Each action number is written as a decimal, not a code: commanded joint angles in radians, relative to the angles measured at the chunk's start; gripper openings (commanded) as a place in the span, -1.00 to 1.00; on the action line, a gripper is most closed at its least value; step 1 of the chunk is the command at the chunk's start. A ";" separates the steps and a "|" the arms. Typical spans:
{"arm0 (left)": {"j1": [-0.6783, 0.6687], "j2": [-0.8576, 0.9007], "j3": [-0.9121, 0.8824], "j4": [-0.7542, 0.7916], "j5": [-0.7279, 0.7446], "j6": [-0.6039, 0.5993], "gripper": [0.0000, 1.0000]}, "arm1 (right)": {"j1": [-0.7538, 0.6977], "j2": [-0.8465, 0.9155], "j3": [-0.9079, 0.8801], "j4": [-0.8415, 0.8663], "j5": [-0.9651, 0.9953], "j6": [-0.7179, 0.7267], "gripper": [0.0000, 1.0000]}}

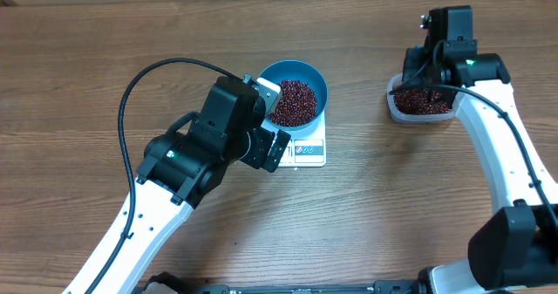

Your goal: Scoop item into bowl and weigh 150g on scale

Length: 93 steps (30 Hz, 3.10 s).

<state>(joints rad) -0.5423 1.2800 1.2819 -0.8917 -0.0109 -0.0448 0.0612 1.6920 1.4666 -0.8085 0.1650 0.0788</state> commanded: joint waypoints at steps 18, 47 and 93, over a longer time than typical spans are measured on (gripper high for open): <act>0.005 -0.010 0.016 0.002 0.008 0.012 0.99 | -0.004 0.066 -0.009 -0.086 0.051 0.003 -0.93; 0.005 -0.010 0.016 0.002 0.008 0.012 0.99 | -0.005 0.111 -0.014 -0.126 -0.048 0.000 -0.93; 0.005 -0.010 0.016 0.002 0.008 0.012 0.99 | -0.135 -0.071 0.035 -0.129 -0.267 -0.003 -0.93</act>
<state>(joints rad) -0.5423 1.2800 1.2819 -0.8917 -0.0109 -0.0448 -0.0692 1.6638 1.4677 -0.9501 -0.0906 0.0746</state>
